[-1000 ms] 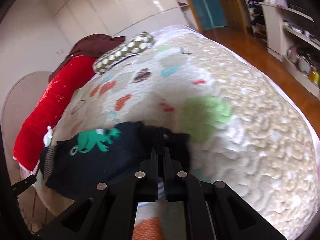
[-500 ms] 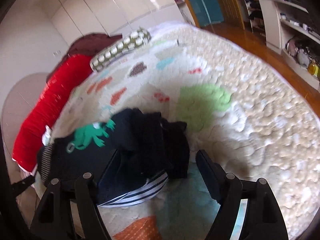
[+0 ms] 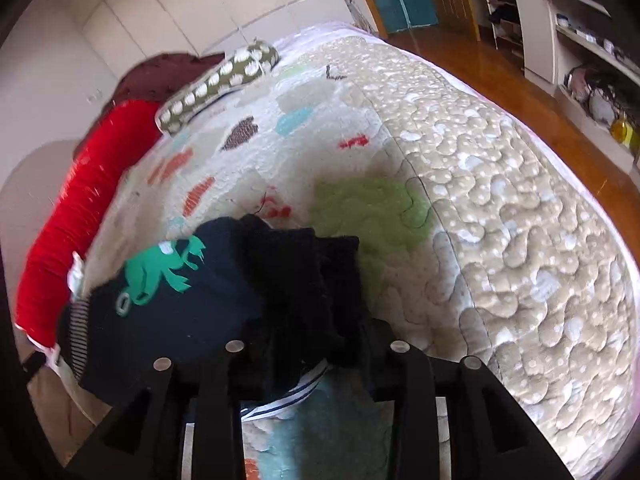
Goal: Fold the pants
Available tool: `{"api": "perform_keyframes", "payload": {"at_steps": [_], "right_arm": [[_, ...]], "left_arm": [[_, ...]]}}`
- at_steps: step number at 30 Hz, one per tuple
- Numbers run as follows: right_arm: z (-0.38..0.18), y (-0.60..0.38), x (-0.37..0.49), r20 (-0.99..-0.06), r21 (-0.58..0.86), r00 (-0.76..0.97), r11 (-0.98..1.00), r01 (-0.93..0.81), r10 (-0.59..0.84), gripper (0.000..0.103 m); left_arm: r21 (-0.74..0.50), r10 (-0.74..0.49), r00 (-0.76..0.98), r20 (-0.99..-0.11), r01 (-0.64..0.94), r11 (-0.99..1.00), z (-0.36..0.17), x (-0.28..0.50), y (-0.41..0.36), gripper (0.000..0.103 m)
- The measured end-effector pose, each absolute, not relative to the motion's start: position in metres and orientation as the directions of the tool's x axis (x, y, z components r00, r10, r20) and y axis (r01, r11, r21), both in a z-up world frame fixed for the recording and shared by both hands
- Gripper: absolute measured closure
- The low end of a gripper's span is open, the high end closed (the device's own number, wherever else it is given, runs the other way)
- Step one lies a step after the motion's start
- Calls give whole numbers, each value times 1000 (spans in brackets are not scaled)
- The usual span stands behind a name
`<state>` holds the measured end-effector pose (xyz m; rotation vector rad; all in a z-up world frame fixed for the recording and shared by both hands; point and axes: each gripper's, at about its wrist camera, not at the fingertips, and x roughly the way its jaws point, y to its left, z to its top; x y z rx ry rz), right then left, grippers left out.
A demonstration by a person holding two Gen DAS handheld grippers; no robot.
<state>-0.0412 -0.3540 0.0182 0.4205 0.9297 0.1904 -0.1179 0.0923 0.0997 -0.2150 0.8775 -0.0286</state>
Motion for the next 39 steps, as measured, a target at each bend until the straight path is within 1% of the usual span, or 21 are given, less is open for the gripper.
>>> {"api": "perform_keyframes", "payload": {"at_steps": [1,2,4,8,13,16,18,21,25,27,30,31,32,33,34,35,37,39], "right_arm": [[18,-358,-45,-722,452,598,891,29,347,54],[21,-365,-51,-698,486,619,873,40,360,50],[24,-373,-61,-664,521,651,852,49,368,49],[32,-378,-79,-623,540,687,841,30,375,47],[35,-371,-91,-615,497,705,868,-2,354,45],[30,-364,-95,-601,498,709,867,-29,369,44],[25,-359,-95,-595,504,707,862,-42,383,44],[18,-354,-92,-594,508,704,860,-47,389,44],[12,-351,-86,-593,512,697,857,-60,403,44],[11,-351,-84,-586,518,699,853,-66,409,44],[10,-352,-77,-577,525,707,849,-63,409,45],[10,-353,-74,-572,527,712,848,-62,408,53],[10,-353,-70,-569,527,715,847,-63,407,68],[9,-354,-66,-571,529,711,846,-63,410,73],[8,-355,-61,-576,539,701,840,-60,420,75],[9,-357,-58,-570,554,701,831,-58,429,77],[18,-357,-57,-548,573,709,817,-70,444,79],[33,-349,-58,-532,552,722,828,-101,443,79]], "left_arm": [[-196,-116,636,-763,-57,979,100,-115,90,50],[-195,-124,630,-766,-45,980,100,-111,85,50],[-191,-140,622,-770,-15,982,102,-101,74,50],[-178,-190,615,-765,83,981,110,-74,35,50],[-284,-360,534,-765,222,933,115,-24,-40,50],[-363,-472,431,-769,314,877,112,14,-106,49],[-383,-511,371,-776,366,848,107,31,-143,49],[-361,-516,283,-809,453,815,94,55,-200,49],[-401,-537,125,-834,532,746,70,80,-252,49],[-398,-520,74,-851,555,730,55,86,-269,47],[-369,-465,21,-885,579,728,32,86,-283,47],[-350,-450,20,-893,598,721,29,82,-285,55],[-330,-441,39,-897,605,725,30,80,-285,81],[-335,-447,38,-894,606,721,31,78,-282,95],[-372,-477,23,-879,593,714,36,77,-276,96],[-374,-494,48,-868,590,716,44,74,-269,96],[-379,-524,93,-847,586,717,59,71,-257,96],[-389,-552,139,-822,570,724,76,65,-236,96]]}}
